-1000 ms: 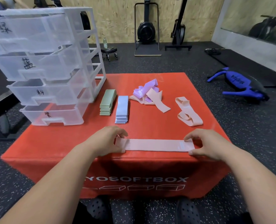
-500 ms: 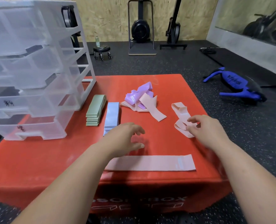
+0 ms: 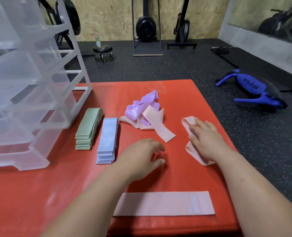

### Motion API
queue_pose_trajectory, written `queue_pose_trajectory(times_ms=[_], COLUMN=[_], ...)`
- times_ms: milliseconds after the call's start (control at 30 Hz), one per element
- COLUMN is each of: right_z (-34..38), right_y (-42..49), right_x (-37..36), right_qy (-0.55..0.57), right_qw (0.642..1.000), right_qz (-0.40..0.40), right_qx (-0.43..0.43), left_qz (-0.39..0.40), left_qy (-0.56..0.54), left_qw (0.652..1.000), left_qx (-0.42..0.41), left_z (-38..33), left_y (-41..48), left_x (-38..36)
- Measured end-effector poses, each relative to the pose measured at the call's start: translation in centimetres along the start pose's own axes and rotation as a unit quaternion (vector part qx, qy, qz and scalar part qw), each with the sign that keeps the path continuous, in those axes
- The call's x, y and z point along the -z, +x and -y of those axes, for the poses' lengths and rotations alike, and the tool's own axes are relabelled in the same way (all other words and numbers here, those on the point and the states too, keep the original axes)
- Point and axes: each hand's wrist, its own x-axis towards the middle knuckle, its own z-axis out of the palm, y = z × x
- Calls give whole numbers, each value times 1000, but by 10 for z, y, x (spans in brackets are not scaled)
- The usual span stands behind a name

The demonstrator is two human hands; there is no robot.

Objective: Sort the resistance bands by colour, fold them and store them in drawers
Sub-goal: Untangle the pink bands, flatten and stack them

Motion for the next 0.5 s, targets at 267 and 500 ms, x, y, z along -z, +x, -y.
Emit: queue_pose_trajectory(times_ms=[267, 500], right_z=[11, 58], right_y=[-5, -50], right_x=[17, 70], right_qy=[50, 322], right_qw=[987, 937], right_qz=[-148, -106], right_qx=[43, 89], left_qz=[-10, -91], left_qy=[-15, -133], left_qw=[1000, 987], left_qx=[0, 22], left_z=[-4, -17], left_y=[5, 1], left_x=[5, 13])
